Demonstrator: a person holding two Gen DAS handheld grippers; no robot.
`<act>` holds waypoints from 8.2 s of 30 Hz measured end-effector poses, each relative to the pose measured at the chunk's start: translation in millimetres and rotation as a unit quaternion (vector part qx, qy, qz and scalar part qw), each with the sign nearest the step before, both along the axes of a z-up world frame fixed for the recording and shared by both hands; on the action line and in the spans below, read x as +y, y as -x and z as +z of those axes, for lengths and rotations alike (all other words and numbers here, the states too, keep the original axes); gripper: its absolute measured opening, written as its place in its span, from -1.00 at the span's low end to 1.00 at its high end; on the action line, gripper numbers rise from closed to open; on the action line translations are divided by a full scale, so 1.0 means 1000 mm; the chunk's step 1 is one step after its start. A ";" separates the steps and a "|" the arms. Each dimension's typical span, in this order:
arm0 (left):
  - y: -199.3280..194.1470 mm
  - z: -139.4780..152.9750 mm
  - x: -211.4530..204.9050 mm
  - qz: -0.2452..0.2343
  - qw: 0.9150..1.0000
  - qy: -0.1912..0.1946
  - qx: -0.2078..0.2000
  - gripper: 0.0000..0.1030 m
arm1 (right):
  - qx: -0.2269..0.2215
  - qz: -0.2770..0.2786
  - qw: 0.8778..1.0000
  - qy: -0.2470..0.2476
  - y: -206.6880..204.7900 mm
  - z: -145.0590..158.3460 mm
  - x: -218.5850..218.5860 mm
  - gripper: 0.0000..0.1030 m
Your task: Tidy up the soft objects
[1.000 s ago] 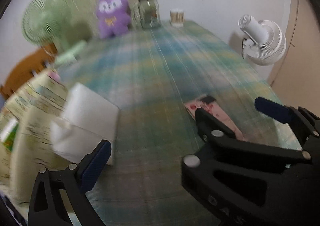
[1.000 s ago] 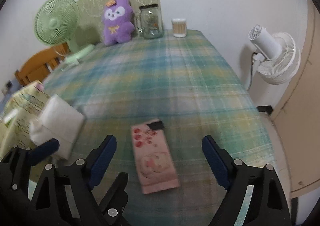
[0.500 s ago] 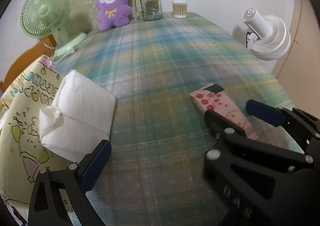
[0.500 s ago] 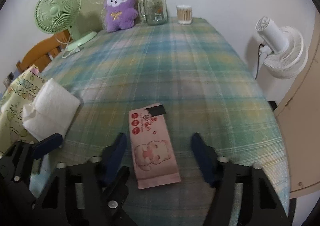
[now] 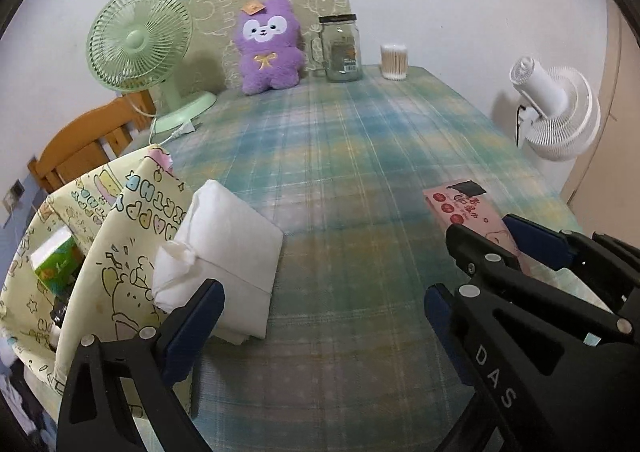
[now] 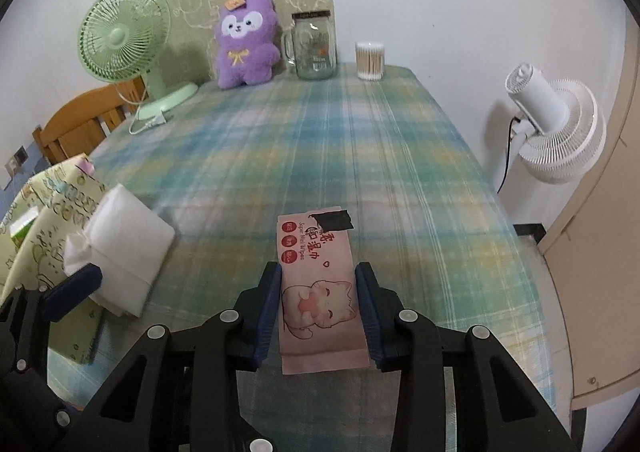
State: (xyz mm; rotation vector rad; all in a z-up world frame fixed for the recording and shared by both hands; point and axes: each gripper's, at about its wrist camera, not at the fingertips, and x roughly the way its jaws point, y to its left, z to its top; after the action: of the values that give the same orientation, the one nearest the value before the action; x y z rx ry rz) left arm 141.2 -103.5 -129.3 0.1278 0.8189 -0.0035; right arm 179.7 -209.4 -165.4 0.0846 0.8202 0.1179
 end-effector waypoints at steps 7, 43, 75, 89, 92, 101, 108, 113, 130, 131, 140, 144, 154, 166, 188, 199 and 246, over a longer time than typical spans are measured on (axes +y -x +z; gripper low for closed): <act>0.000 0.000 0.010 0.044 0.999 -0.001 -0.008 0.96 | -0.001 0.007 1.000 0.004 -0.005 0.001 0.008 -0.21; -0.042 -0.022 -0.007 -0.086 0.992 0.078 0.054 0.77 | 0.019 -0.049 0.998 0.020 -0.023 -0.009 -0.008 -0.21; -0.006 0.014 -0.008 -0.083 0.995 0.050 -0.008 -1.00 | -0.027 -0.045 0.998 -0.020 0.019 0.022 -0.011 -0.20; 0.026 0.049 0.001 -0.084 0.995 0.036 -0.042 -1.00 | -0.060 -0.043 0.997 -0.023 0.043 0.054 -0.004 -0.20; 0.033 0.058 0.003 -0.086 0.994 0.038 -0.052 -1.00 | -0.069 -0.043 0.996 -0.021 0.049 0.062 -0.001 -0.20; 0.051 0.083 0.012 -0.080 0.993 0.036 -0.074 -1.00 | -0.095 -0.043 0.994 -0.025 0.066 0.089 0.004 -0.20; 0.061 0.101 0.018 -0.084 0.992 0.041 -0.090 -1.00 | -0.115 -0.043 0.992 -0.022 0.077 0.109 0.008 -0.20; 0.066 0.112 0.023 -0.083 0.991 0.040 -0.100 -1.00 | -0.125 -0.044 0.991 -0.021 0.084 0.122 0.013 -0.20; 0.067 0.126 0.054 -0.081 0.988 0.046 -0.122 -1.00 | -0.138 -0.036 0.990 -0.017 0.085 0.140 0.043 -0.20; 0.067 0.126 0.057 -0.079 0.988 0.045 -0.122 -1.00 | -0.137 -0.035 0.990 -0.017 0.084 0.140 0.047 -0.20; 0.062 0.126 0.085 -0.070 0.989 0.042 -0.122 -1.00 | -0.135 -0.017 0.990 -0.022 0.074 0.141 0.076 -0.20; 0.060 0.126 0.096 -0.065 0.989 0.043 -0.123 -1.00 | -0.136 -0.008 0.990 -0.022 0.070 0.142 0.090 -0.20; 0.051 0.122 0.130 -0.051 0.991 0.042 -0.120 -1.00 | -0.135 0.015 0.991 -0.020 0.055 0.138 0.127 -0.20; 0.034 0.105 0.171 -0.027 0.993 0.045 -0.104 -1.00 | -0.113 0.041 0.992 -0.024 0.031 0.121 0.169 -0.20; 0.001 0.057 0.221 -0.002 0.999 0.035 -0.034 -0.03 | -0.069 0.084 0.994 -0.024 0.008 0.084 0.221 -0.20; 0.020 0.050 0.216 -0.024 0.998 0.055 -0.006 0.63 | -0.042 0.100 0.994 -0.017 0.013 0.068 0.229 -0.21; 0.088 0.126 0.133 -0.021 0.991 0.037 -0.127 0.98 | -0.172 0.043 0.984 -0.015 0.099 0.149 0.124 0.97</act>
State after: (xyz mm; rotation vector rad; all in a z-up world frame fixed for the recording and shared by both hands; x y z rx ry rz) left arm 53.5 29.4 -3.3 0.0733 0.5601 -0.0566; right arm 80.3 -84.9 -16.0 0.0541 0.4767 0.2202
